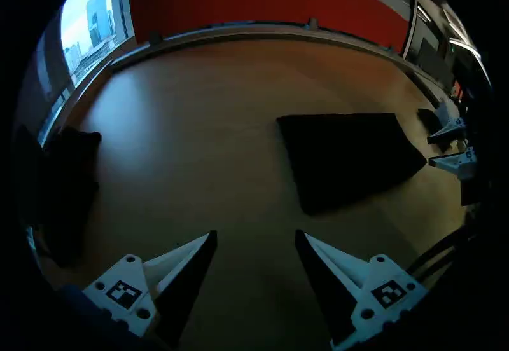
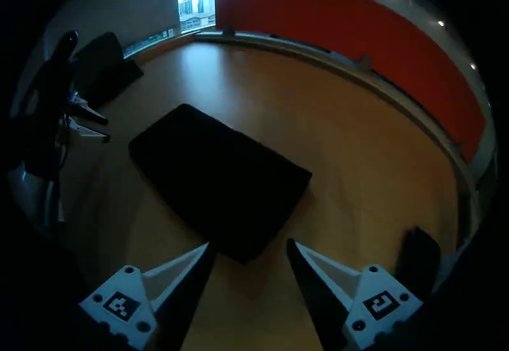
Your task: Fold towel
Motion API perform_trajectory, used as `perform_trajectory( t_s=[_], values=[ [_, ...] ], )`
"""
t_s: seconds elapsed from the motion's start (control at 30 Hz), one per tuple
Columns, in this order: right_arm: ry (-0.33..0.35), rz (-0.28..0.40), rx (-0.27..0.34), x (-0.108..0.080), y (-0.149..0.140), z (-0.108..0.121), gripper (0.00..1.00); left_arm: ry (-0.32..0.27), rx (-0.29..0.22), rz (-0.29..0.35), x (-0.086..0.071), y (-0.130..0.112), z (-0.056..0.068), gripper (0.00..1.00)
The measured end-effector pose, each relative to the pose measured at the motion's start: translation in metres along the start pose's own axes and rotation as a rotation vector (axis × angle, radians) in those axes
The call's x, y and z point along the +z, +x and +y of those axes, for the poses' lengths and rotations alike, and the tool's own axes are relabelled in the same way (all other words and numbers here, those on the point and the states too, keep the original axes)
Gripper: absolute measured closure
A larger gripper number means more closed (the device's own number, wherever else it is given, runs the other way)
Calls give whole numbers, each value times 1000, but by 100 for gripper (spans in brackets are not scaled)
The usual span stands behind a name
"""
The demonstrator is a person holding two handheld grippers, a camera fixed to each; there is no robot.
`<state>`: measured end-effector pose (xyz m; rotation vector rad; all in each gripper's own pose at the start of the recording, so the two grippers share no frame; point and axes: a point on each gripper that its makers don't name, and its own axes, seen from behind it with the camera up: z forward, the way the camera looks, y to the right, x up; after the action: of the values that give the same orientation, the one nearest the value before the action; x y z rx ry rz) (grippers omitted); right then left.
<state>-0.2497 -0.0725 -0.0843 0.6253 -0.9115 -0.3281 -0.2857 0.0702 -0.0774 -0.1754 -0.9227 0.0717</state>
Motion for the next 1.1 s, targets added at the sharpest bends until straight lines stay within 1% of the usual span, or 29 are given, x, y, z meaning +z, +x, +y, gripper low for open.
perform_trajectory(
  t_s=[0.13,0.33,0.47,0.6,0.73,0.87,1.1],
  values=[
    [19,-25,-30,3,-9,-4,16,8,-14,-2,-6,-9,-2,10],
    [37,-44,-56,5,-15,-7,21,22,-26,-9,-13,-21,-6,10],
    [50,-55,-68,6,-17,-7,32,27,-37,-11,-17,-26,-8,10],
    [70,-74,-82,7,-21,-8,47,29,-48,-14,-21,-31,-9,10],
    [87,-85,-91,8,-23,-9,56,30,-51,-18,-24,-35,-11,10],
    [91,-89,-101,9,-22,-7,58,32,-52,-22,-26,-39,-12,10],
    [108,-102,-123,13,-23,-8,69,34,-56,-27,-29,-44,-14,10]
  ],
)
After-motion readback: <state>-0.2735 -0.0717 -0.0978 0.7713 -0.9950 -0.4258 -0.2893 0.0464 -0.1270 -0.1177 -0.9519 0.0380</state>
